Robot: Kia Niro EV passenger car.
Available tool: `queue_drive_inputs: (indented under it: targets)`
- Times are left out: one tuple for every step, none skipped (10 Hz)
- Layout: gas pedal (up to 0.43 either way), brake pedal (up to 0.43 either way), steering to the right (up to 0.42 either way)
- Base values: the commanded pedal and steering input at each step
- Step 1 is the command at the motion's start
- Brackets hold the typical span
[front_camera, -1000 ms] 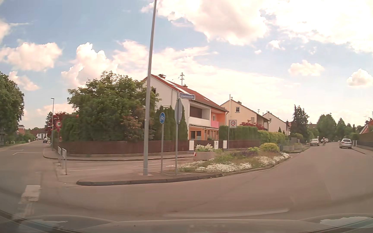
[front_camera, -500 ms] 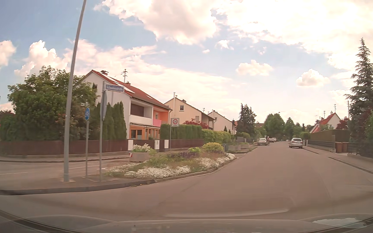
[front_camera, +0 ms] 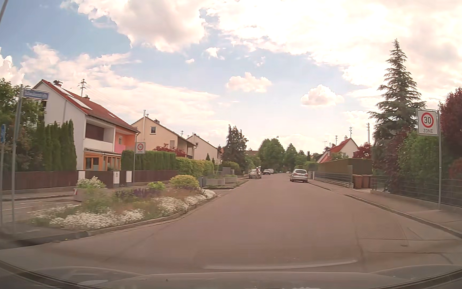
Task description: Follow the waypoints while adhering to traffic rules and regulations
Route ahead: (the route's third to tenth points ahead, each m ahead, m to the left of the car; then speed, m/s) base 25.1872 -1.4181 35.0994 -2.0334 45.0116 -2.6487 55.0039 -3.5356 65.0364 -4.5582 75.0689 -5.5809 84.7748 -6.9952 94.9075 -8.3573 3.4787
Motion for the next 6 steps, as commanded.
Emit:
queue_drive_inputs:
  targets:
    - [0.138,0.018,0.428]
    - [0.15,0.018,0.379]
    - [0.157,0.018,0.338]
    - [0.177,0.024,0.287]
    - [0.189,0.024,0.249]
    - [0.189,0.018,0.197]
